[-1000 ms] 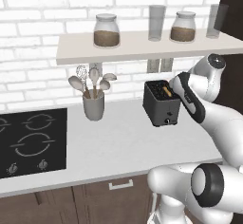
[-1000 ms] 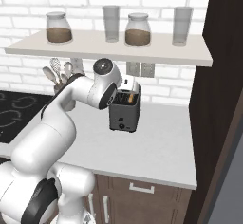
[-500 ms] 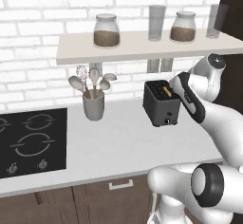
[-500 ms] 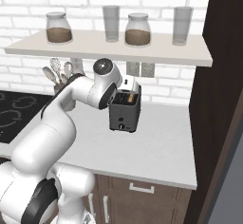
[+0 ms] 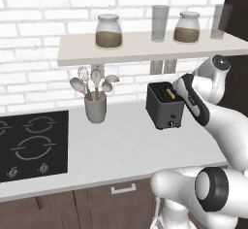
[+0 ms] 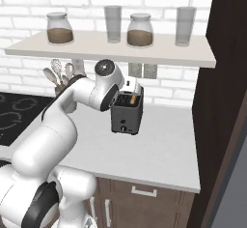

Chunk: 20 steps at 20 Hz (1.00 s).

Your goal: Start the toaster. Once the lever pops up, take the bread to the plate on the dining counter.

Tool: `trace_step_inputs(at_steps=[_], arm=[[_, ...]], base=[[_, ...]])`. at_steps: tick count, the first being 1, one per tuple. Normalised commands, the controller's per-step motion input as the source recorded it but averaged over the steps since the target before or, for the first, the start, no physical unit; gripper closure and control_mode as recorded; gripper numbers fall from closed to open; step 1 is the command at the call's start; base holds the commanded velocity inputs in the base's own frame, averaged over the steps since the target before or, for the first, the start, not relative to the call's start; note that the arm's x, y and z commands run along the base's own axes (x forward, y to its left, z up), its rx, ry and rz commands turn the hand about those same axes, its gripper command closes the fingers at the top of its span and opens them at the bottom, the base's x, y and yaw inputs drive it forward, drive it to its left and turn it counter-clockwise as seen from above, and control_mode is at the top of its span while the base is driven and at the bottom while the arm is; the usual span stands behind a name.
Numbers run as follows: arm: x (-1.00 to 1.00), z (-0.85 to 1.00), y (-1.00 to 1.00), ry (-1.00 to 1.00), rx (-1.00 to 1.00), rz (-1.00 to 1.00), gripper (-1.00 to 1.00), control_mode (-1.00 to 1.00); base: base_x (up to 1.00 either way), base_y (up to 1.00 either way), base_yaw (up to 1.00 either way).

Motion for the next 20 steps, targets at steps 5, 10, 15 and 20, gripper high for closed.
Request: trace_step_inputs(at_steps=[5,10,15,20], arm=[[0.00,0.00,0.00,0.00,0.00,0.00,-1.00,-1.00],[0.00,0.00,0.00,0.00,0.00,0.00,-1.00,-1.00],[0.00,0.00,0.00,0.00,0.00,0.00,-1.00,-1.00],[0.00,0.00,0.00,0.00,0.00,0.00,-1.00,-1.00]], base=[[0.00,0.00,0.00],[0.00,0.00,0.00],[0.00,0.00,0.00],[0.00,0.00,0.00]])
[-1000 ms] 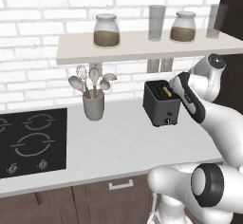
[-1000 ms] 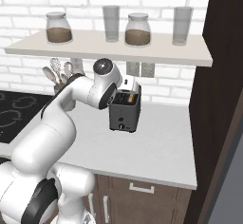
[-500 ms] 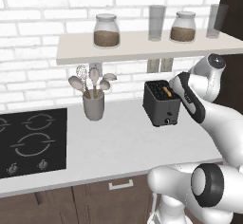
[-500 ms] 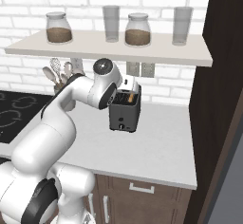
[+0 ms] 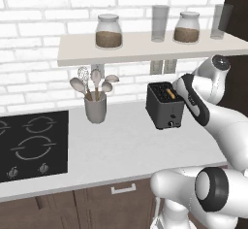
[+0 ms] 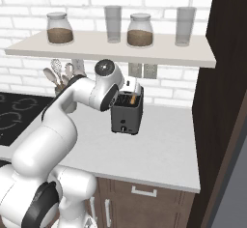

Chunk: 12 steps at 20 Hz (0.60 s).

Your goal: Start the toaster. Once the lever pops up, take the bread to the plate on the dining counter.

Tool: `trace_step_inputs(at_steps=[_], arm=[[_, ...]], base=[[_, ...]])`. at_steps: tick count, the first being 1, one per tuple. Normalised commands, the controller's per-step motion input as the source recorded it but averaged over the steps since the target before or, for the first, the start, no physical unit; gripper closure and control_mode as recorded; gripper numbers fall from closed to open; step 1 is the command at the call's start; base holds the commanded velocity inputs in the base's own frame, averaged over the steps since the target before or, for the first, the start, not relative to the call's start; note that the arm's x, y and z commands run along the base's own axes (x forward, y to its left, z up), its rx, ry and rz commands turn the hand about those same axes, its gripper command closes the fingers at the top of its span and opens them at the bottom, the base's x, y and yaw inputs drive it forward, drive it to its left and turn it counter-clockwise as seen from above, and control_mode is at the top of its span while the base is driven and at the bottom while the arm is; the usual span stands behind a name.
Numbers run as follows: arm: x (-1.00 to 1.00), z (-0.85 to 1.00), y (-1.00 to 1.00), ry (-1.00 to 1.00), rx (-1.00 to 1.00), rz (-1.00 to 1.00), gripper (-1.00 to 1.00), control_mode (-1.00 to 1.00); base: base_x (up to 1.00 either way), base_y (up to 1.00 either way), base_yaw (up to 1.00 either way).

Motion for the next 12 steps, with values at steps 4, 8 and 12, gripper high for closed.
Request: trace_step_inputs(at_steps=[4,8,12], arm=[[0.00,0.00,0.00,0.00,0.00,0.00,-1.00,-1.00],[0.00,0.00,0.00,0.00,0.00,0.00,-1.00,-1.00],[0.00,0.00,0.00,0.00,0.00,0.00,-1.00,-1.00]], base=[[0.00,0.00,0.00],[0.00,0.00,0.00],[0.00,0.00,0.00]])
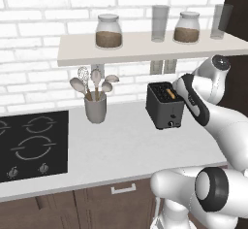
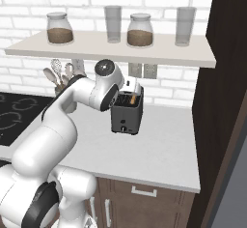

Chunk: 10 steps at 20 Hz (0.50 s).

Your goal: Start the toaster. Once the lever pops up, take the bread to the plate on the dining counter.

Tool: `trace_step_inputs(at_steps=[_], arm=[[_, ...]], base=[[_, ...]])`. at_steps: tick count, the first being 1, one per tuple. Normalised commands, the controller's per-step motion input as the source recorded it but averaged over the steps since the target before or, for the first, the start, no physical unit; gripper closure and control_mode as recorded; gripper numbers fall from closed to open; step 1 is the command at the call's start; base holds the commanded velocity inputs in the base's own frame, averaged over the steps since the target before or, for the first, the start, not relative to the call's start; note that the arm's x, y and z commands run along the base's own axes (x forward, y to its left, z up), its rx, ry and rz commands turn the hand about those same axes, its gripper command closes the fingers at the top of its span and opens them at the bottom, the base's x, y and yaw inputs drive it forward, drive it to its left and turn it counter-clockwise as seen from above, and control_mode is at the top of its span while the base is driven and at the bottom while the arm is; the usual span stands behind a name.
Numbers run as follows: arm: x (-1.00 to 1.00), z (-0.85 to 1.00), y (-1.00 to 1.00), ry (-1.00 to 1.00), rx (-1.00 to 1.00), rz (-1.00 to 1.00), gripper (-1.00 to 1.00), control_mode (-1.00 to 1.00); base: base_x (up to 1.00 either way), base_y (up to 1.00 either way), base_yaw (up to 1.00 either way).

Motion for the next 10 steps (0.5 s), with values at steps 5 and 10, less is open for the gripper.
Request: trace_step_inputs(at_steps=[5,10], arm=[[0.00,0.00,0.00,0.00,0.00,0.00,-1.00,-1.00],[0.00,0.00,0.00,0.00,0.00,0.00,-1.00,-1.00]], base=[[0.00,0.00,0.00],[0.00,0.00,0.00]])
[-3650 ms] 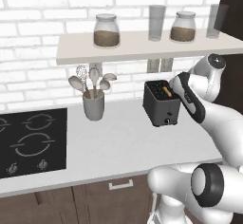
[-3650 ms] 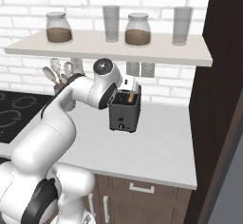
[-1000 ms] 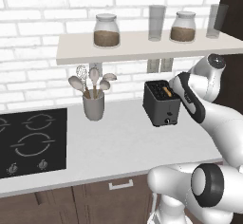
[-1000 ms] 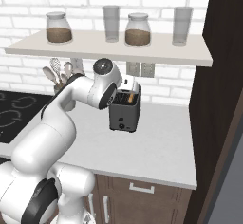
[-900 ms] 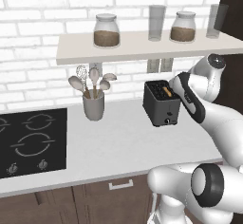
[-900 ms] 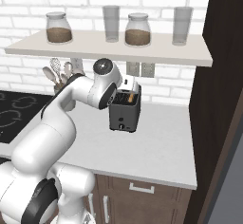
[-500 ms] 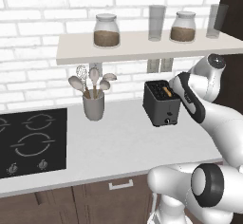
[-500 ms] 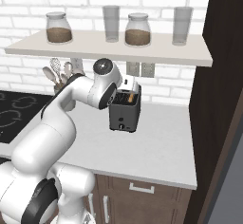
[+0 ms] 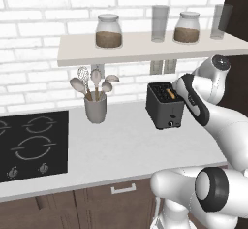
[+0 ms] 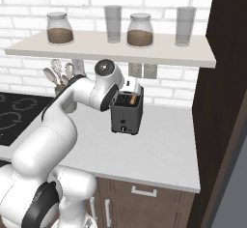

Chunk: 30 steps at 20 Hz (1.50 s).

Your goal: Start the toaster. Once the lever pops up, take the bread to the plate on the dining counter.

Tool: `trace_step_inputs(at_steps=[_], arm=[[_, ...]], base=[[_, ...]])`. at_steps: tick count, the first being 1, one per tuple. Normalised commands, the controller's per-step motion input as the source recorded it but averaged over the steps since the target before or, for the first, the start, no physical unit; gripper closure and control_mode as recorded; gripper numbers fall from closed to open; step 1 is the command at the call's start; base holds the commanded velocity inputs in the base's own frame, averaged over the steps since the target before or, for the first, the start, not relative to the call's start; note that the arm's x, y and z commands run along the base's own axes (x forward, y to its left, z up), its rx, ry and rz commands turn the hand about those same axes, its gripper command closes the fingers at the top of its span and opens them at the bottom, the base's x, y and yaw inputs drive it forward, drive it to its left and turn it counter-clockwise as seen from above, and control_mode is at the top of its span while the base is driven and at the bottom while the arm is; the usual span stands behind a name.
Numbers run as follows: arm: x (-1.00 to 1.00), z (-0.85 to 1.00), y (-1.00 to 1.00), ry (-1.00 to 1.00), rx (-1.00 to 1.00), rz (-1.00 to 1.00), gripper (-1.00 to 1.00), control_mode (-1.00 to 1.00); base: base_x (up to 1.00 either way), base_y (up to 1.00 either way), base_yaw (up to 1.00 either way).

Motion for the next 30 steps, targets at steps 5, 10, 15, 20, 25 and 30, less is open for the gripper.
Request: trace_step_inputs(at_steps=[5,10,15,20,25,30], arm=[[0.00,0.00,0.00,0.00,0.00,0.00,-1.00,-1.00],[0.00,0.00,0.00,0.00,0.00,0.00,-1.00,-1.00],[0.00,0.00,0.00,0.00,0.00,0.00,-1.00,-1.00],[0.00,0.00,0.00,0.00,0.00,0.00,-1.00,-1.00],[0.00,0.00,0.00,0.00,0.00,0.00,-1.00,-1.00],[0.00,0.00,0.00,0.00,0.00,0.00,-1.00,-1.00]], base=[[0.00,0.00,0.00],[0.00,0.00,0.00],[0.00,0.00,0.00],[0.00,0.00,0.00],[0.00,0.00,0.00],[0.00,0.00,0.00]])
